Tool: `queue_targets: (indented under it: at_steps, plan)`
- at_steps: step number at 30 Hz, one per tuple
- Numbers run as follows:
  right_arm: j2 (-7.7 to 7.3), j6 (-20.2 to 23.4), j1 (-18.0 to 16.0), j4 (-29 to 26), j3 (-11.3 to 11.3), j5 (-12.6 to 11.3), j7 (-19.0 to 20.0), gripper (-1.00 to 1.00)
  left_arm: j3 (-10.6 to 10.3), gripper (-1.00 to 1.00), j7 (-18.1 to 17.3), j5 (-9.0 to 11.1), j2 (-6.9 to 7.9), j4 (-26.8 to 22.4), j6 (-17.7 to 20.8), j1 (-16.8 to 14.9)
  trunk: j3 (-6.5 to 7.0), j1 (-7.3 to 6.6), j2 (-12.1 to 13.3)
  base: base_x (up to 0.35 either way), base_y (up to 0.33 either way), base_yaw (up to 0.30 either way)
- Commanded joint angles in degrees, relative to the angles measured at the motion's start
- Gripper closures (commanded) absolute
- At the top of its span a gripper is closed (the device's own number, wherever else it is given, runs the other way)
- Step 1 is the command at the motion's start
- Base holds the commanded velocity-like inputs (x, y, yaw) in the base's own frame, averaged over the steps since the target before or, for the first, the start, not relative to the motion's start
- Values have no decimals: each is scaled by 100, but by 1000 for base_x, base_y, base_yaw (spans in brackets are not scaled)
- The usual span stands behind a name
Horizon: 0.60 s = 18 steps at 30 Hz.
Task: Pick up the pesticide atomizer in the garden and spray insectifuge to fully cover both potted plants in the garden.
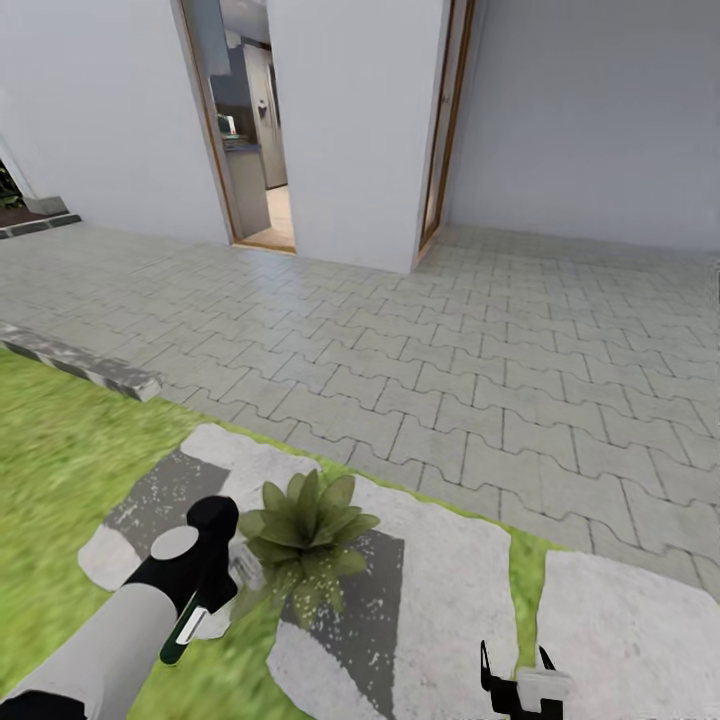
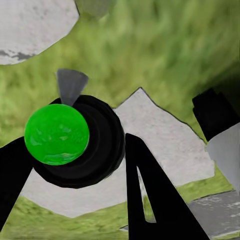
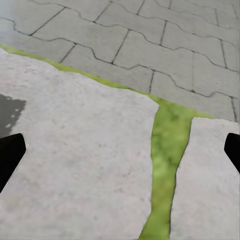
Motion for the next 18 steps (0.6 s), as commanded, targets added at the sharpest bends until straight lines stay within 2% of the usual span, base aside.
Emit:
queue_targets:
  at_steps: [1,11,15,18]
  plan:
    - [0,-12,-4,4,49,-14,-40,-100,-28,100,-59,-38,6,-22,52,-2,-5,-1,-2,16,332,-165]
    - [0,-11,-4,8,49,-14,-40,-100,-65,100,-46,-28,0,27,53,6,-5,-1,-2,-49,325,-255]
    - [0,-11,-4,6,49,-14,-40,-100,-66,100,-42,-38,14,219,43,142,-5,-1,-2,-63,115,-240]
    - [0,-11,-4,11,49,-14,-40,-100,-66,100,-39,-41,6,364,31,200,-5,-1,-2,-8,15,-70]
